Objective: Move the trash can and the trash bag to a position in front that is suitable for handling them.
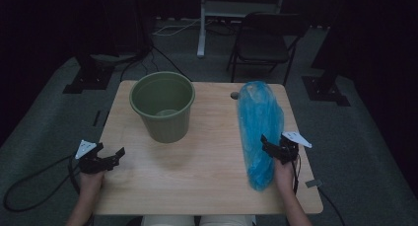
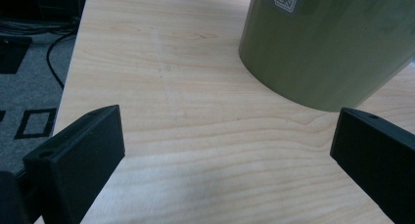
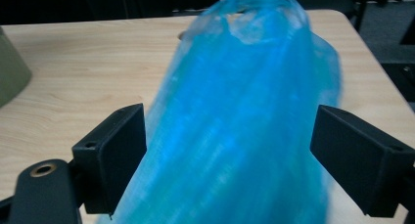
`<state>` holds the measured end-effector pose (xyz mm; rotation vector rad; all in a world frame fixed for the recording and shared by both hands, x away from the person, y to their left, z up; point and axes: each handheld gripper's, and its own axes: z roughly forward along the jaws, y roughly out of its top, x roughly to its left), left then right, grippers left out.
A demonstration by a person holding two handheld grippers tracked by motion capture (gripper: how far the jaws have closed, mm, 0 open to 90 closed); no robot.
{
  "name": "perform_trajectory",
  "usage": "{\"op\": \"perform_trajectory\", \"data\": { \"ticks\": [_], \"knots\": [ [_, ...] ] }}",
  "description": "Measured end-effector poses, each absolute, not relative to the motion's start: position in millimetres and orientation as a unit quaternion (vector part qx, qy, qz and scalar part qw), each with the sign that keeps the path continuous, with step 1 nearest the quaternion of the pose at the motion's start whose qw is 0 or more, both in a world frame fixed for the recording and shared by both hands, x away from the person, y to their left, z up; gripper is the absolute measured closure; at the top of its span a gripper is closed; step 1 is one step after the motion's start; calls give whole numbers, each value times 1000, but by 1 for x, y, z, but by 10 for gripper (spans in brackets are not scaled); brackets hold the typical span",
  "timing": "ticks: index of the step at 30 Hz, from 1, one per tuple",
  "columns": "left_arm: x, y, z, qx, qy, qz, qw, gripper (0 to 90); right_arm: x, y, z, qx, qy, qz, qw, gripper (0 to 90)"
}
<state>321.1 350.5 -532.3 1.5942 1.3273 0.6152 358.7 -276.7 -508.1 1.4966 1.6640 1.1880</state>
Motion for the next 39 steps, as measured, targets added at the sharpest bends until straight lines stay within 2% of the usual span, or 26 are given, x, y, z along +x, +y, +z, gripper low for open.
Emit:
{"op": "perform_trajectory", "data": {
  "ticks": [12, 22, 39],
  "knots": [
    [350, 350, -520, 649, 543, 255, 468, 1, 400, -244, -493, 541, 649, 444, 298, 131],
    [376, 344, -512, 649, 545, 259, 463, 2, 429, -202, -470, 517, 662, 466, 278, 131],
    [428, 330, -500, 650, 550, 269, 450, 2, 476, -135, -475, 512, 677, 468, 247, 131]
  ]
}}
